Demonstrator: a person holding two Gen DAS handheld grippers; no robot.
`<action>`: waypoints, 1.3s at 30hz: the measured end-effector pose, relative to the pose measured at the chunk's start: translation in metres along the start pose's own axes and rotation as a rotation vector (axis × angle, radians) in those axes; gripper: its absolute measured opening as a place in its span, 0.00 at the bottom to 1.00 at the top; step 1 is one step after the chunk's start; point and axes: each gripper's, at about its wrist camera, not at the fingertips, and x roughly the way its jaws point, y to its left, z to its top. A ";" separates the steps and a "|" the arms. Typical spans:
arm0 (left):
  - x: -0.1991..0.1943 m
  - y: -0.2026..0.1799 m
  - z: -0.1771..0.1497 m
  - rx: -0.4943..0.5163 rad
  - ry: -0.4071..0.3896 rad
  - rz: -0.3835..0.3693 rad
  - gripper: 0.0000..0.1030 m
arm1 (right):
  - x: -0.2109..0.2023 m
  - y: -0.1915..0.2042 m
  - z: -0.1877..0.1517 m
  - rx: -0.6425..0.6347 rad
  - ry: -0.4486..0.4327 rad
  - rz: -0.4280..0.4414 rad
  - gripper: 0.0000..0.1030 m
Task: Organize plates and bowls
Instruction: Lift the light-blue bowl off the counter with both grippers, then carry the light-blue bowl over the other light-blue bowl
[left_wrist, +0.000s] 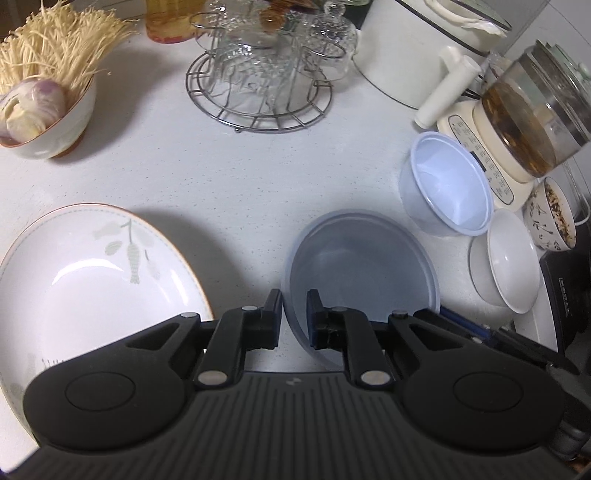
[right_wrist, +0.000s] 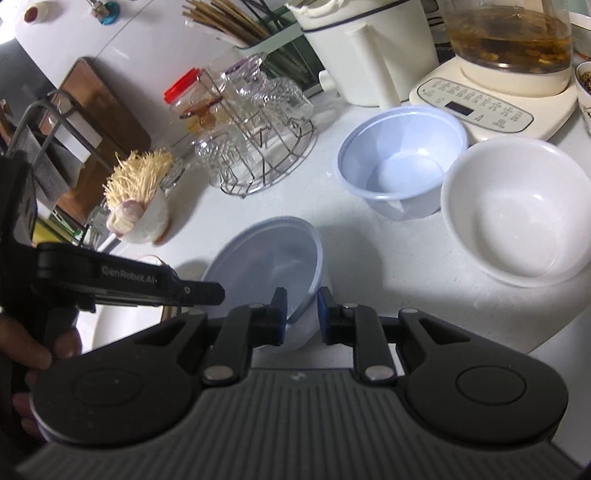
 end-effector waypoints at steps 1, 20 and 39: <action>0.000 0.001 0.000 -0.002 -0.002 0.000 0.16 | 0.002 0.001 -0.001 0.000 0.003 -0.004 0.20; -0.051 0.010 -0.007 -0.021 -0.107 0.040 0.46 | -0.021 0.027 0.007 -0.095 -0.110 -0.059 0.55; -0.165 -0.006 -0.029 -0.096 -0.327 -0.082 0.46 | -0.114 0.060 0.033 -0.198 -0.243 -0.096 0.55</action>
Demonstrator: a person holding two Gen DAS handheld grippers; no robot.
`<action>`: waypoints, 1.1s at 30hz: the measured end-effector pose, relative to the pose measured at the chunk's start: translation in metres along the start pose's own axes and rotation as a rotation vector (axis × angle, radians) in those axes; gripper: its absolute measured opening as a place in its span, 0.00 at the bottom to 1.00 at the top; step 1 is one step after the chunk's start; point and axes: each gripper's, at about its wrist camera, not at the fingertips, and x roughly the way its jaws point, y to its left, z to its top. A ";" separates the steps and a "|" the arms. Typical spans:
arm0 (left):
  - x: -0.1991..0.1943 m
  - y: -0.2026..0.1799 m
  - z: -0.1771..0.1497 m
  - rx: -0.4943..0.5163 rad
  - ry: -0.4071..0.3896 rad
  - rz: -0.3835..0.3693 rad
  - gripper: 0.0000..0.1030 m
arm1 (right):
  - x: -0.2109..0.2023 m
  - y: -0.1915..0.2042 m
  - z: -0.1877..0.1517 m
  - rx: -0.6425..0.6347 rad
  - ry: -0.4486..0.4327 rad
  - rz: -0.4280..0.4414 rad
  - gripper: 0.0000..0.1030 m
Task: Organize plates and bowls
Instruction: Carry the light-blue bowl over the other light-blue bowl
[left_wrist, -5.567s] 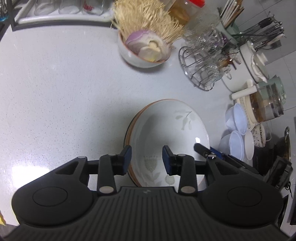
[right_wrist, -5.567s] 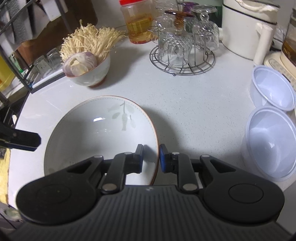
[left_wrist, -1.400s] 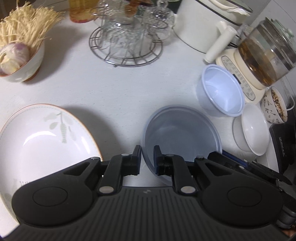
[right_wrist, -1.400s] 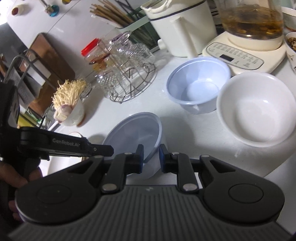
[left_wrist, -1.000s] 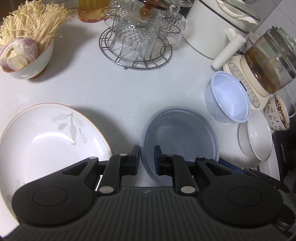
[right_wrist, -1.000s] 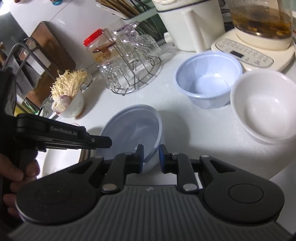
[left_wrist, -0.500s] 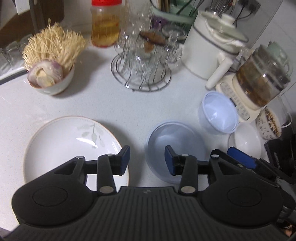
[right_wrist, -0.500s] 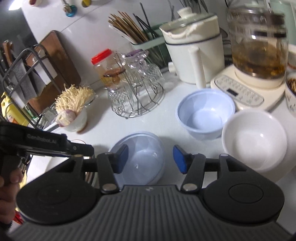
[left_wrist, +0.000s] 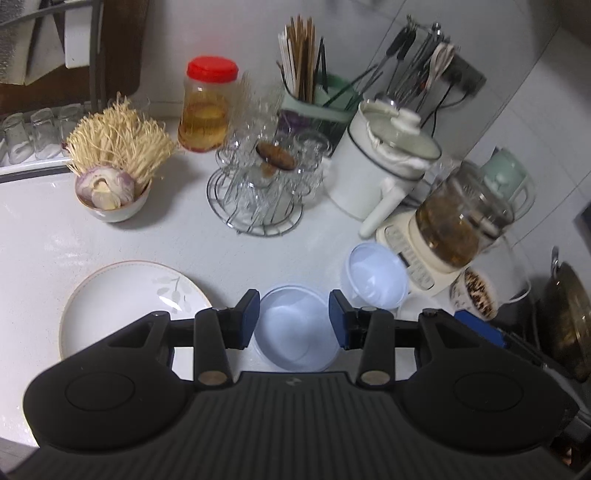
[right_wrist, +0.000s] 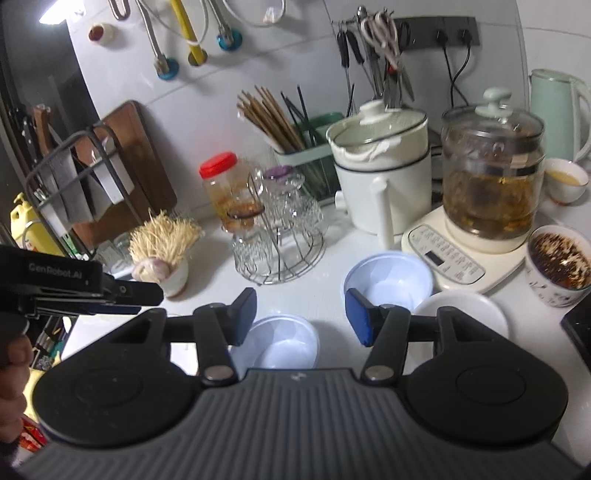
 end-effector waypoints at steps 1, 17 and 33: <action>-0.005 -0.002 0.001 -0.002 -0.006 -0.007 0.46 | -0.005 0.001 0.003 0.003 -0.002 -0.002 0.55; -0.043 -0.009 0.008 0.214 -0.077 -0.053 0.47 | -0.047 0.052 0.015 -0.003 -0.018 -0.084 0.55; -0.058 0.035 -0.002 0.206 -0.030 -0.132 0.48 | -0.066 0.082 -0.007 0.052 -0.008 -0.209 0.55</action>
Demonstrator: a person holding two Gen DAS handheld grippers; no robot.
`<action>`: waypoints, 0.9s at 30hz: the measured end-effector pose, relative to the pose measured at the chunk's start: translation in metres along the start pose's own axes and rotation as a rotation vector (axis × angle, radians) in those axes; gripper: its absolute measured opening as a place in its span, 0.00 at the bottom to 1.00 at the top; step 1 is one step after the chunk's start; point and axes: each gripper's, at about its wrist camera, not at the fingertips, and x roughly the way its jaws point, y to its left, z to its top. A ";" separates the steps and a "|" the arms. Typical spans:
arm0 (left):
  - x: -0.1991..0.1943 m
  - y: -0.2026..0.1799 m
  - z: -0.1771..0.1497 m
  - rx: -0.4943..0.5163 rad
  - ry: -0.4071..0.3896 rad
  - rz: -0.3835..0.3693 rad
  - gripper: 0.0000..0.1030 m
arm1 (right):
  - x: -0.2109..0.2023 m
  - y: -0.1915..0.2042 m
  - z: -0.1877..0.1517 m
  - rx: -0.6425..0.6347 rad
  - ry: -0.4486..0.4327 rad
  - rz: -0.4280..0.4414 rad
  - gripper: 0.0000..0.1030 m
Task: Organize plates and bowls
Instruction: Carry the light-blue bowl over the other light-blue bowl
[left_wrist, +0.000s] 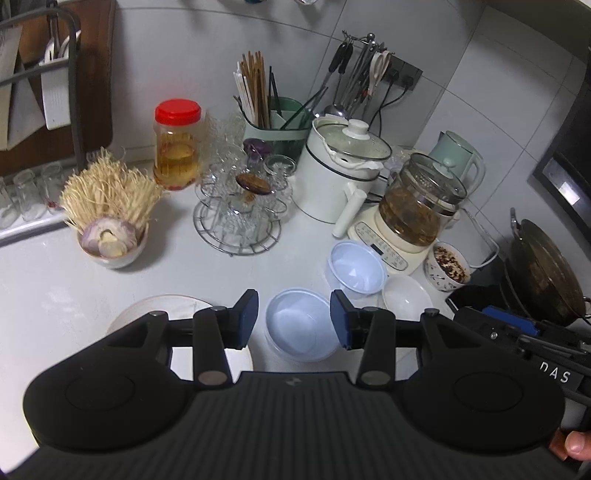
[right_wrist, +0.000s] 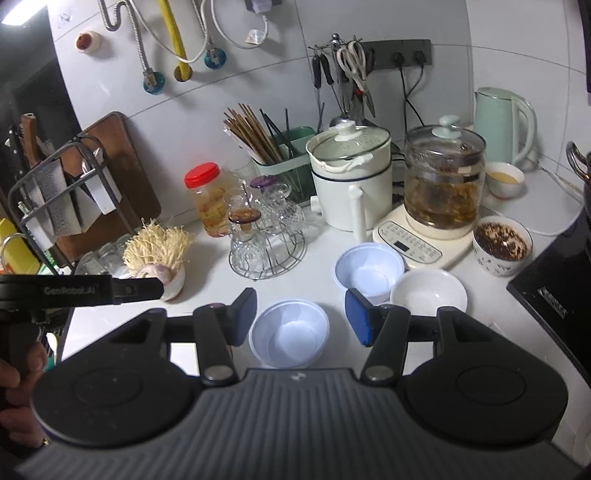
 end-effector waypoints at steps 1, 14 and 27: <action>0.002 0.000 -0.001 0.002 0.008 -0.001 0.49 | -0.001 0.000 -0.002 -0.001 0.000 -0.006 0.55; 0.050 -0.021 0.018 0.056 0.059 -0.013 0.67 | 0.027 -0.035 0.004 0.085 0.009 -0.074 0.73; 0.143 -0.045 0.055 0.036 0.140 0.015 0.78 | 0.099 -0.094 0.040 0.124 0.099 -0.079 0.83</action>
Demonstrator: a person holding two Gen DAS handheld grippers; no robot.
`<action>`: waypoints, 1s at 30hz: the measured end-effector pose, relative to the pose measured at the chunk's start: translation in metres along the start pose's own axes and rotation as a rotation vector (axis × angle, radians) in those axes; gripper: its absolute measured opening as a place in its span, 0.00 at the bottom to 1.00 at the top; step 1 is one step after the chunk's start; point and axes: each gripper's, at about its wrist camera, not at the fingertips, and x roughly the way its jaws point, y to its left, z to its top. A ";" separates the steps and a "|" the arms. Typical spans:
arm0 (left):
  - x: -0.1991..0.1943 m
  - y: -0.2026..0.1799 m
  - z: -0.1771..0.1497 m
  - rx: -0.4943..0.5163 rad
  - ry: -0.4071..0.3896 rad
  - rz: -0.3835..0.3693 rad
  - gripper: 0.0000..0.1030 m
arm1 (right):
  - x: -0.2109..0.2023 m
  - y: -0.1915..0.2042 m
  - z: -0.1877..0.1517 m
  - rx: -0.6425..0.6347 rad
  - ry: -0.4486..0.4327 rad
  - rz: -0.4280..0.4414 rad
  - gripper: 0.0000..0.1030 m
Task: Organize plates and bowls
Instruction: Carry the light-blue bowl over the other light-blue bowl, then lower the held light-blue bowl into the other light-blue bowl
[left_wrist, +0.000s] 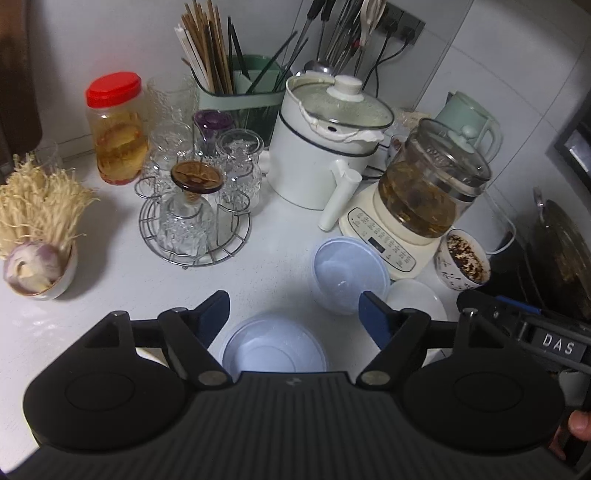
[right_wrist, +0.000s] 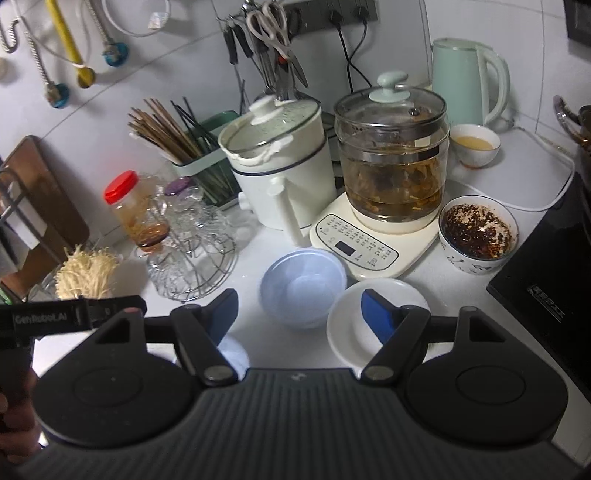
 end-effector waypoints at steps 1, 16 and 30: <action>0.006 0.000 0.003 -0.013 0.008 0.001 0.78 | 0.007 -0.003 0.004 0.003 0.011 0.001 0.88; 0.103 -0.004 0.027 -0.117 0.130 -0.020 0.78 | 0.092 -0.038 0.034 0.008 0.151 0.096 0.94; 0.170 -0.010 0.038 -0.135 0.214 -0.033 0.57 | 0.164 -0.048 0.042 -0.042 0.289 0.084 0.37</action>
